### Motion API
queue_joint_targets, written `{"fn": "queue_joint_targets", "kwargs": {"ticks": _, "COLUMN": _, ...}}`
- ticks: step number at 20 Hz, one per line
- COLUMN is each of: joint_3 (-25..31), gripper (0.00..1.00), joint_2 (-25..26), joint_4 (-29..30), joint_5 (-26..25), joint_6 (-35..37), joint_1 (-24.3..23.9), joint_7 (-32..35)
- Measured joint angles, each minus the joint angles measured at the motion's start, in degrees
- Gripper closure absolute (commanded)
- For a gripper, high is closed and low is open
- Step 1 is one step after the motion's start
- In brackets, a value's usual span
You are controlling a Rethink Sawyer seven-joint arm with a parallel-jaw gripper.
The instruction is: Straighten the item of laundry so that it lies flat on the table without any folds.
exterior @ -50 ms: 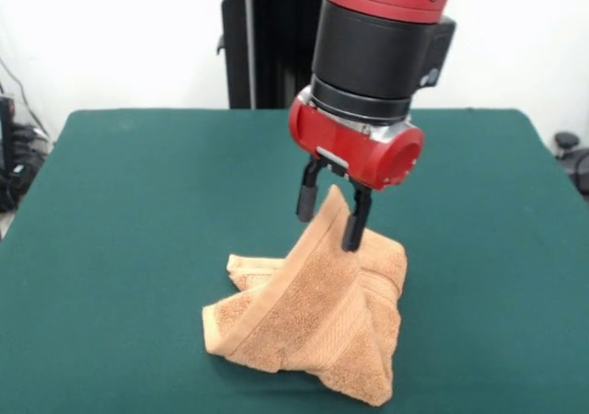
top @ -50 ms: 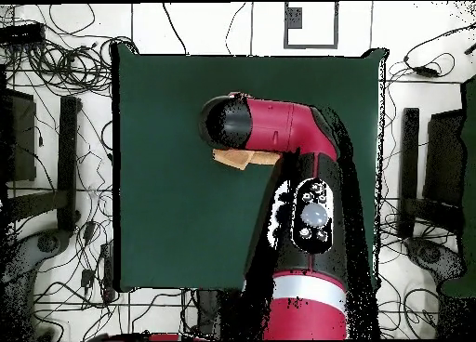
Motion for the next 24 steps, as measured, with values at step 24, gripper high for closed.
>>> {"fn": "queue_joint_targets", "kwargs": {"ticks": 24, "joint_3": 6.23, "gripper": 0.0, "joint_2": -2.03, "joint_4": 2.41, "joint_5": -7.1, "joint_6": -0.48, "joint_1": -2.7, "joint_7": 0.0}}
